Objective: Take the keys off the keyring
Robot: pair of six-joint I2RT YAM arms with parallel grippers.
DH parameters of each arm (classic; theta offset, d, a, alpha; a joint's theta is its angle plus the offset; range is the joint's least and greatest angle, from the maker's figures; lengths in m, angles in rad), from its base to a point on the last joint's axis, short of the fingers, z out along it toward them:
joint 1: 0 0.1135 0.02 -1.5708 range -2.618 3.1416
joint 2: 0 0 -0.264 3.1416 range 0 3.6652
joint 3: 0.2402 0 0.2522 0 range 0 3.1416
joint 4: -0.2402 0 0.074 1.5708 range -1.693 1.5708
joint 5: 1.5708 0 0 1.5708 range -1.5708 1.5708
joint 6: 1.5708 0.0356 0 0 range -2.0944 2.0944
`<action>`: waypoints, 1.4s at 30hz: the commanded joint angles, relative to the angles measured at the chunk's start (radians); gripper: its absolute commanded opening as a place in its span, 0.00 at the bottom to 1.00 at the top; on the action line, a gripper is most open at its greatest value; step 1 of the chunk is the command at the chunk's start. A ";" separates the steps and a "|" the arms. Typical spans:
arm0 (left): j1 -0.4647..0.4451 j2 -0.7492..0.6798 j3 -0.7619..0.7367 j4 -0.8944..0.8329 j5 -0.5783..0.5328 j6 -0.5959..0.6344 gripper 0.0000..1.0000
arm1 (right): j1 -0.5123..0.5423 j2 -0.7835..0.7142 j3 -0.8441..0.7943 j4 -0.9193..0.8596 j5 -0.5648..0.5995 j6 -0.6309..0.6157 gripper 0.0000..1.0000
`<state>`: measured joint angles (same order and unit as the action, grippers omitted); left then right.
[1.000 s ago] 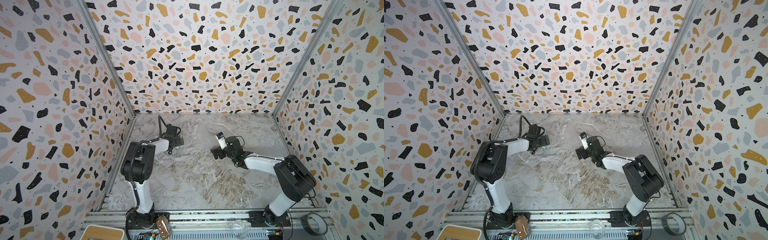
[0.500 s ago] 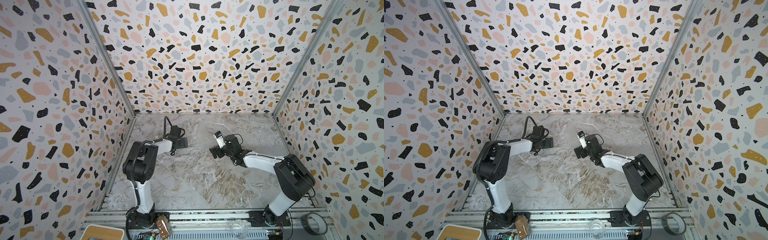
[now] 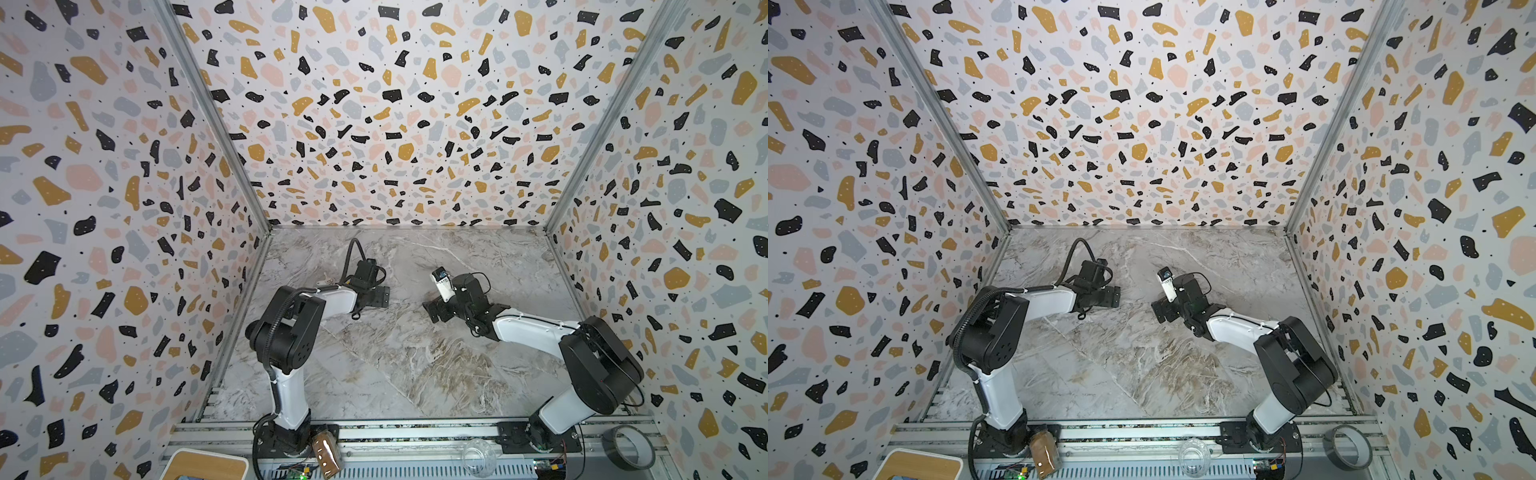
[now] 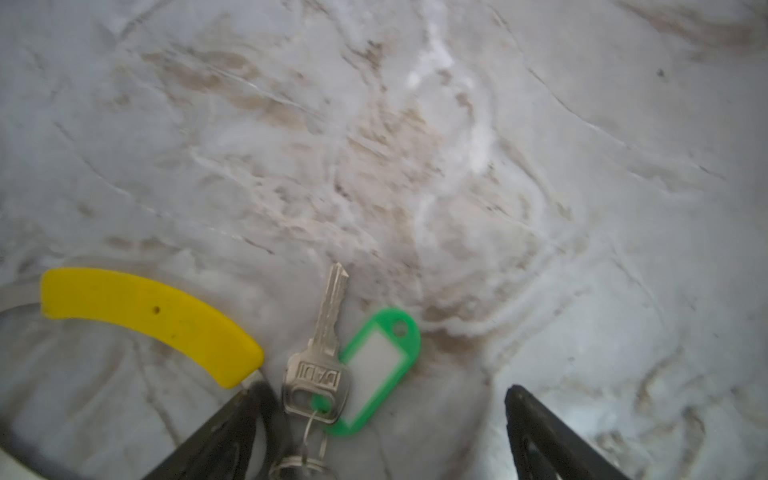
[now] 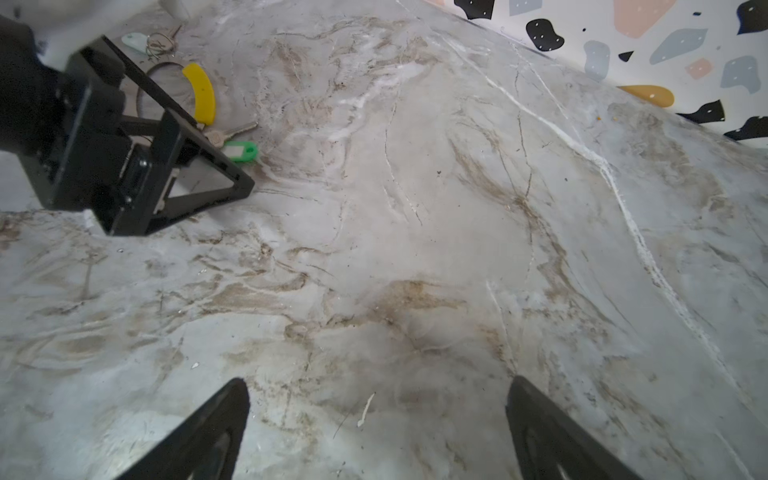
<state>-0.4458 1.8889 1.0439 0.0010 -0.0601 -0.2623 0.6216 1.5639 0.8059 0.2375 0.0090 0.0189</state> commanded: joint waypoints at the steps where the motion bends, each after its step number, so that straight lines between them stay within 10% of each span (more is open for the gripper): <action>1: -0.051 -0.028 -0.069 -0.060 0.039 0.000 0.93 | 0.004 -0.074 -0.035 -0.021 0.021 -0.016 0.97; 13: -0.119 -0.253 -0.237 -0.013 0.009 -0.090 0.94 | -0.009 -0.196 -0.083 0.003 0.095 -0.179 0.93; 22: -0.038 -0.533 -0.234 -0.018 -0.100 -0.191 1.00 | -0.040 -0.180 -0.058 0.057 -0.284 -0.366 0.76; 31: 0.219 -0.580 -0.277 0.048 0.137 -0.329 0.98 | 0.103 0.152 0.237 -0.049 -0.398 -0.638 0.68; 42: 0.303 -0.574 -0.296 0.032 0.200 -0.312 0.94 | 0.200 0.467 0.531 -0.192 -0.422 -0.819 0.66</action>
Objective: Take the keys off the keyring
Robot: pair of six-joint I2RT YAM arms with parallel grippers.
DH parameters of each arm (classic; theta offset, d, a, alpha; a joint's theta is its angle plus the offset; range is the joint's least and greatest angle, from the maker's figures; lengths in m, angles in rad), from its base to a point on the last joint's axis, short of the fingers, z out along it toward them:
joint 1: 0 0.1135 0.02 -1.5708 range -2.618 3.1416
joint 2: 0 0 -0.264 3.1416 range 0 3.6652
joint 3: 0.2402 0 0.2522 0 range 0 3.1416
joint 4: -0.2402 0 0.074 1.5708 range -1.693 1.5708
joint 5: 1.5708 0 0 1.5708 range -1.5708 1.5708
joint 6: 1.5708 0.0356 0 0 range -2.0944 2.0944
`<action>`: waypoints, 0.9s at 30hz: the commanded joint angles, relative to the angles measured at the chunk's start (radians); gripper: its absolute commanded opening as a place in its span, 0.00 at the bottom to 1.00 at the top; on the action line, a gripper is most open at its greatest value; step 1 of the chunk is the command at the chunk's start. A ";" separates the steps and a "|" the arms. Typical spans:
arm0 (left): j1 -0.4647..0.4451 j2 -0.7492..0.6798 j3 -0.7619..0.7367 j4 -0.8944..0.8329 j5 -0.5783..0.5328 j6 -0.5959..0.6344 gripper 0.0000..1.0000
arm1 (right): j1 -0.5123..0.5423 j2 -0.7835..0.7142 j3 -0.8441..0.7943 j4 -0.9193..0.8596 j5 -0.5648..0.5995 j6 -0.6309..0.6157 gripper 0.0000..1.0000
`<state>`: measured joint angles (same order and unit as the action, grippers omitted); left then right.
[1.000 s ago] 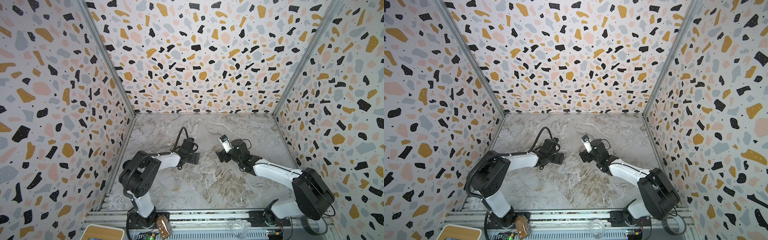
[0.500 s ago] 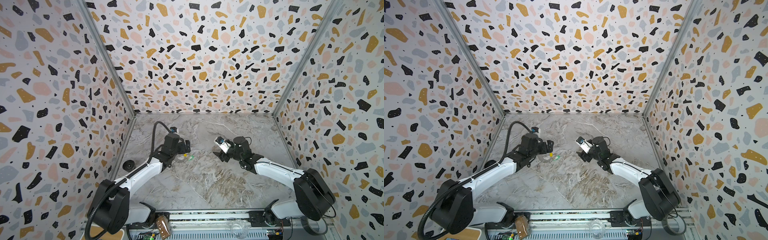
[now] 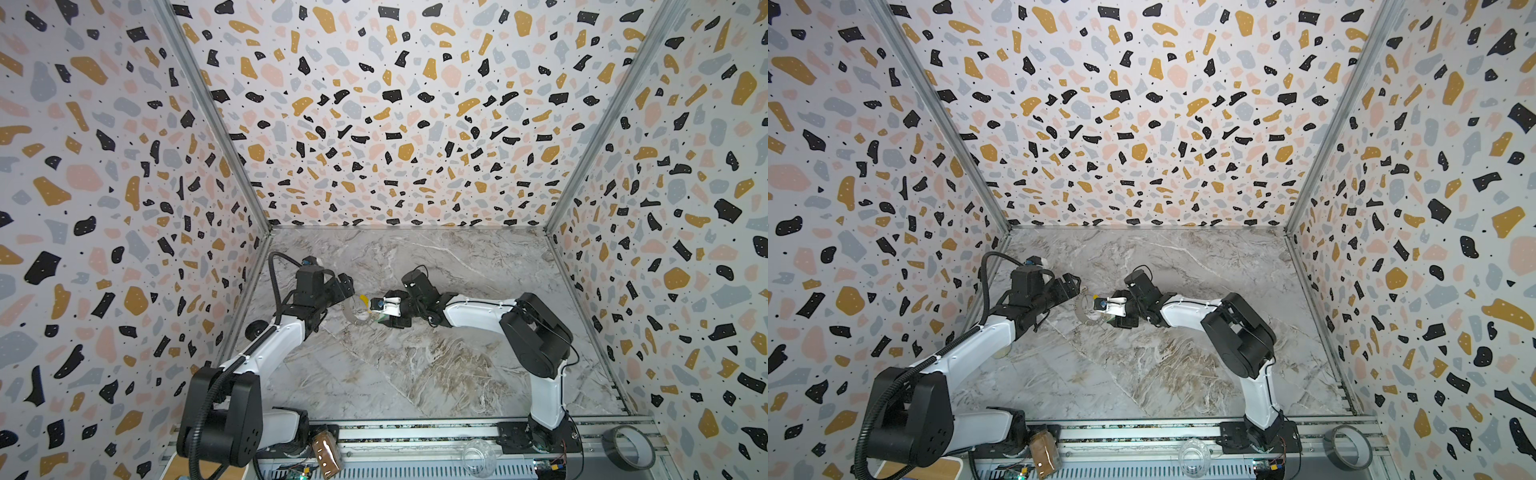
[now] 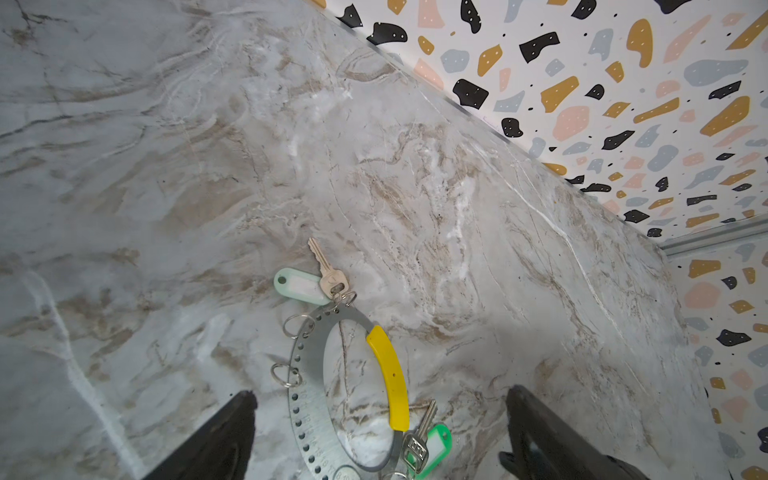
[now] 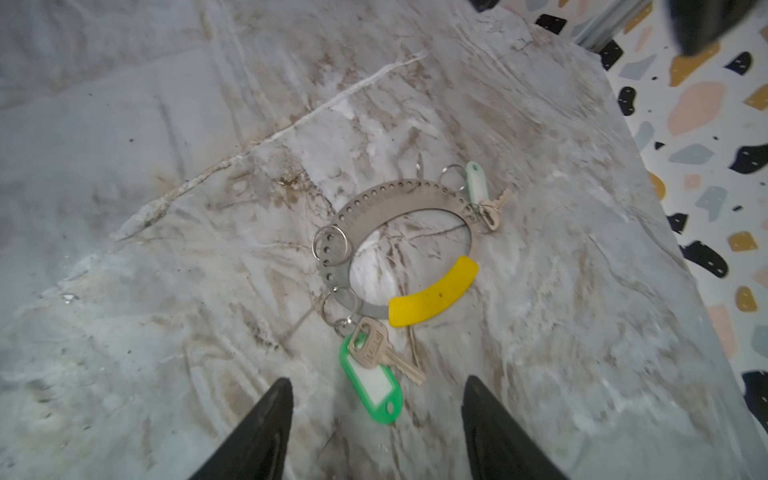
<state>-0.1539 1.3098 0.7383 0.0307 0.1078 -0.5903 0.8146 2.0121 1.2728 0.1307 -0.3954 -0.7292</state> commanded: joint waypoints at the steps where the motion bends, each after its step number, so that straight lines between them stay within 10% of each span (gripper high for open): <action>1: 0.013 0.009 0.013 -0.001 0.030 0.024 0.94 | 0.010 0.040 0.086 -0.098 -0.011 -0.077 0.66; 27: 0.042 0.120 0.064 -0.031 0.053 0.095 0.92 | -0.024 0.241 0.369 -0.499 -0.121 -0.070 0.47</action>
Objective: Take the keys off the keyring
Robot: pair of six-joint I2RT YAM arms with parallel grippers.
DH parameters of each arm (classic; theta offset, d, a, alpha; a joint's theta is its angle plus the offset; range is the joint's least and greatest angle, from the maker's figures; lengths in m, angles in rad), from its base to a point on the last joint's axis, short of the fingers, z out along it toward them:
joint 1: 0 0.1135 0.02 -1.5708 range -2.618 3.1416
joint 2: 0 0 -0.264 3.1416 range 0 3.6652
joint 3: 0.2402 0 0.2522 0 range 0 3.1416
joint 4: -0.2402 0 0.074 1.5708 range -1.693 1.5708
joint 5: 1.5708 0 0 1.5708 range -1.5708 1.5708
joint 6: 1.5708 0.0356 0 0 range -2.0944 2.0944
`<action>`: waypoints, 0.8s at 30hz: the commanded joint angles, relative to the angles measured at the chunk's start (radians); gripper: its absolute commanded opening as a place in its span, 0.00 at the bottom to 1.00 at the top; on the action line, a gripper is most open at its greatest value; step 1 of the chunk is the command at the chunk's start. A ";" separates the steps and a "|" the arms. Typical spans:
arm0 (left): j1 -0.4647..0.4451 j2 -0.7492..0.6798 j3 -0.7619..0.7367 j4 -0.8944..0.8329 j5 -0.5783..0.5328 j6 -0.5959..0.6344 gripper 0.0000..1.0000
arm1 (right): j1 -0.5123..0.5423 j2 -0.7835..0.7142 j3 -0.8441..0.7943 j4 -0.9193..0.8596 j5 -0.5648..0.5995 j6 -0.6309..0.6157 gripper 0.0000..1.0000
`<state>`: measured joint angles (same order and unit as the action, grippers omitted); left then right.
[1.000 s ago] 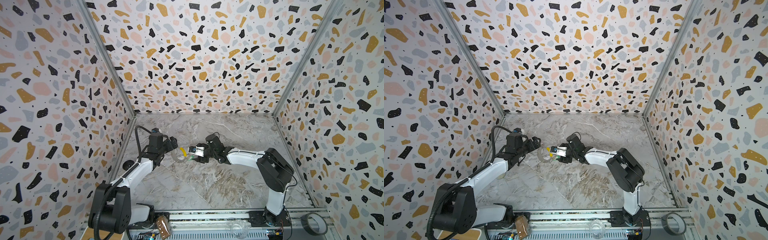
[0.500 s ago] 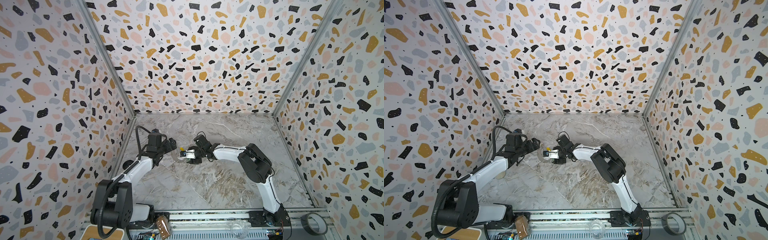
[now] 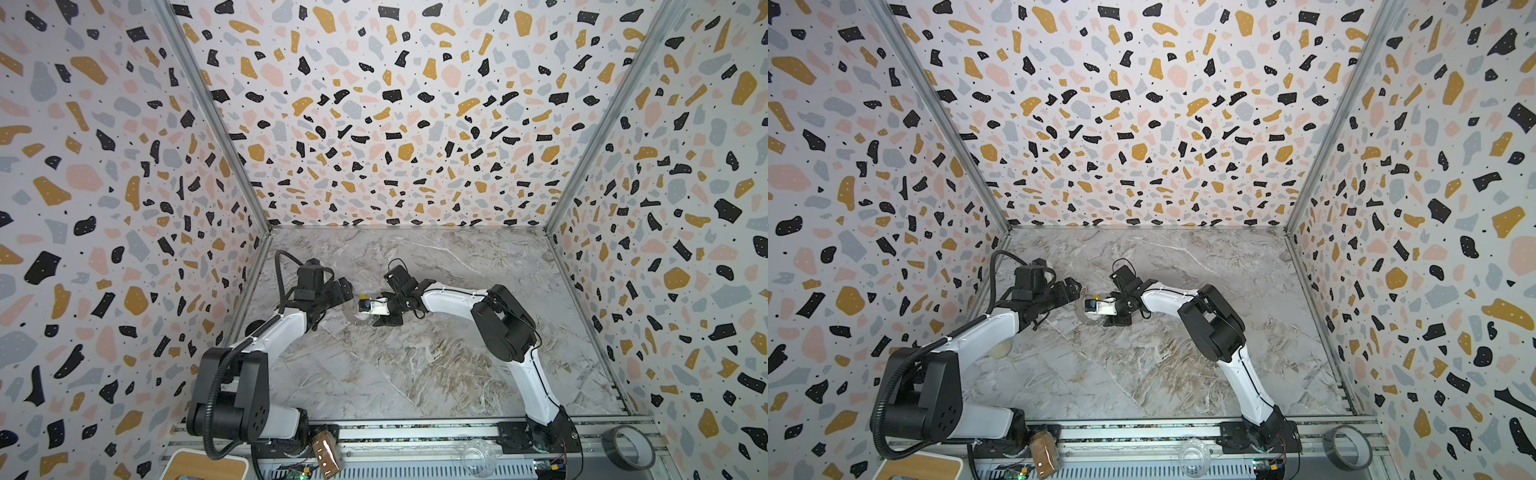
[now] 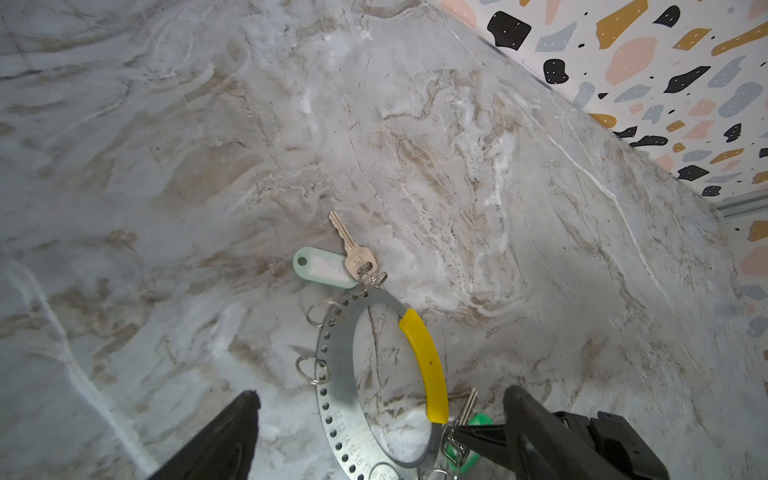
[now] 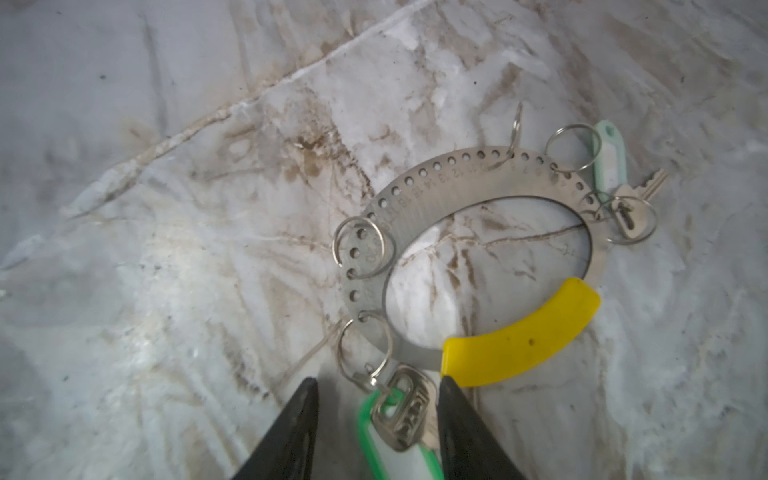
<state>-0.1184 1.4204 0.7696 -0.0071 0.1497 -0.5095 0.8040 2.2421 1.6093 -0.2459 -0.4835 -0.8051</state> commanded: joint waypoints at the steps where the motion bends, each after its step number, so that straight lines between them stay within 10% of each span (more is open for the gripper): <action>1: 0.008 0.014 0.034 0.007 0.012 0.012 0.92 | -0.017 0.016 0.040 -0.144 -0.041 0.009 0.47; 24: 0.008 0.042 0.060 0.004 0.021 0.004 0.91 | -0.043 -0.043 0.042 -0.106 -0.112 0.067 0.48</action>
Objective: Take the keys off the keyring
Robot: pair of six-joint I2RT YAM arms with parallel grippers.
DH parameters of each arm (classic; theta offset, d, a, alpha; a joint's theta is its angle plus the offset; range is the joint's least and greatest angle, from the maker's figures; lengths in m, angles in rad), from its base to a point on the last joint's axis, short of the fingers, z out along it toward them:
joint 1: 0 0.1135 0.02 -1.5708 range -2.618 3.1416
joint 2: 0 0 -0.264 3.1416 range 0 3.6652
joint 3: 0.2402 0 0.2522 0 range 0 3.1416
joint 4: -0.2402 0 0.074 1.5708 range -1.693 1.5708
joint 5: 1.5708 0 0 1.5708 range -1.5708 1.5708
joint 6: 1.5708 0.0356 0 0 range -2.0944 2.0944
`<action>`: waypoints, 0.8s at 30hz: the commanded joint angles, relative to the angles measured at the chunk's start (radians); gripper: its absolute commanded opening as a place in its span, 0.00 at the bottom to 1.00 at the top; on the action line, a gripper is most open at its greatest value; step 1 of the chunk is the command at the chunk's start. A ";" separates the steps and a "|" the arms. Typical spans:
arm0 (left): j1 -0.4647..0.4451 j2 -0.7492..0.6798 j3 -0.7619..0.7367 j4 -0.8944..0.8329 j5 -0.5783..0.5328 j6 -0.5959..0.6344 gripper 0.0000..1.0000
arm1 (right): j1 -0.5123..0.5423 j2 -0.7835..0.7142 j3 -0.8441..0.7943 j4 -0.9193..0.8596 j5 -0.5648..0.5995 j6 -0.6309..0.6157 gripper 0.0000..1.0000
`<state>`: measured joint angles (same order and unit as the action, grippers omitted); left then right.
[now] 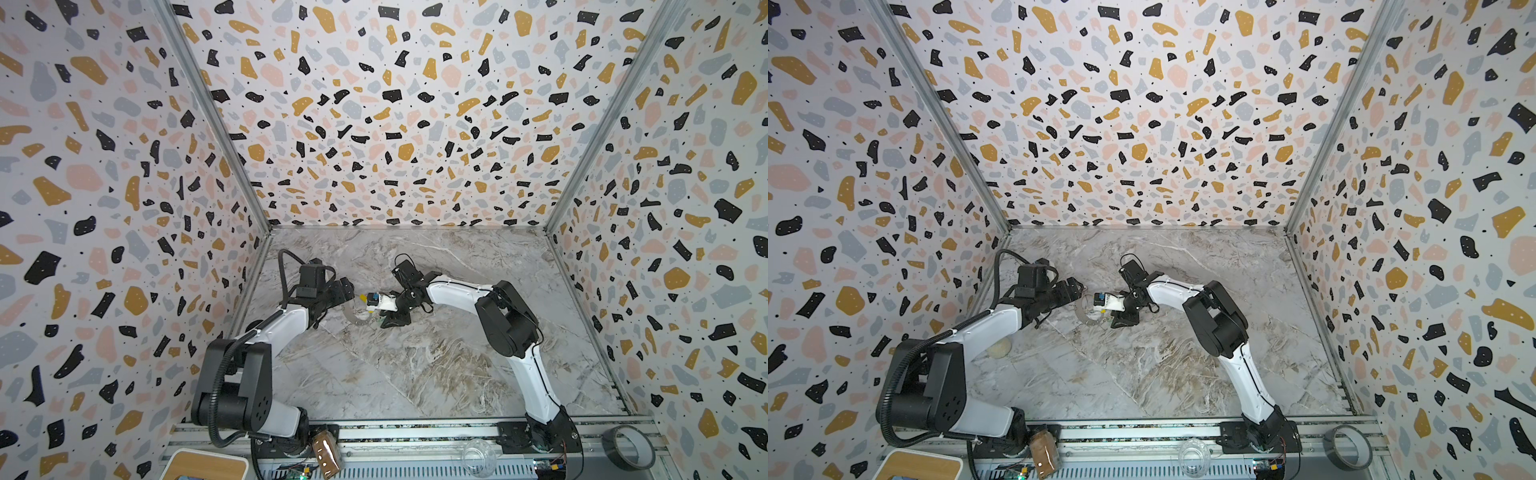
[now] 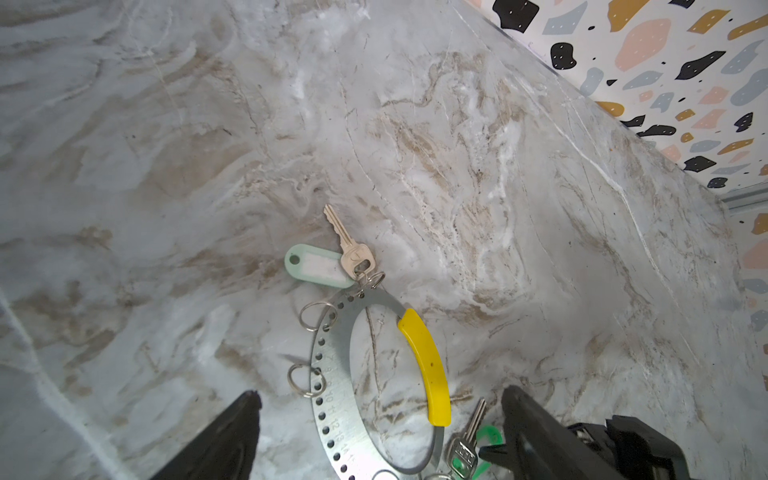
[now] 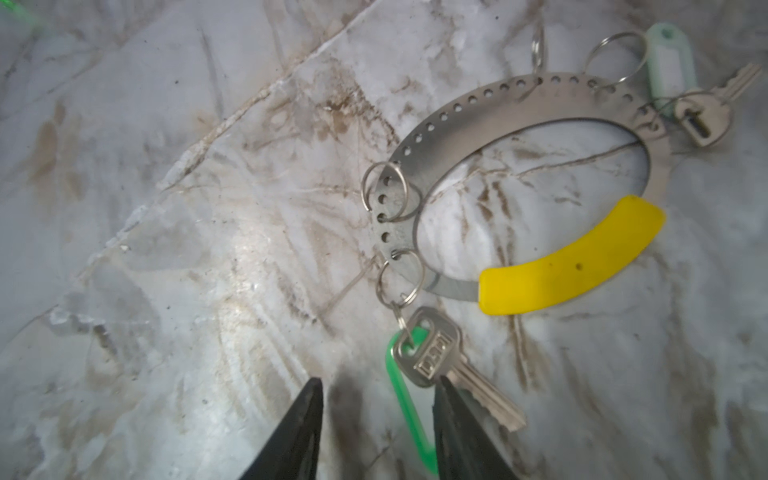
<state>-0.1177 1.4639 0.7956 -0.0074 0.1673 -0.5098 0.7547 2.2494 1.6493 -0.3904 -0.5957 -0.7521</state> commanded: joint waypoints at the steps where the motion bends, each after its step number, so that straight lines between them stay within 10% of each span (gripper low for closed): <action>1: 0.007 -0.002 0.033 0.003 0.002 0.005 0.91 | 0.008 -0.046 0.007 0.043 0.003 0.011 0.49; 24: 0.007 0.020 0.042 0.008 -0.008 0.001 0.90 | -0.005 0.064 0.101 -0.153 -0.043 0.002 0.42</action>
<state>-0.1177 1.4723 0.8013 -0.0067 0.1585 -0.5114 0.7563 2.3180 1.7405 -0.4553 -0.6437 -0.7666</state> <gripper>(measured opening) 0.905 0.417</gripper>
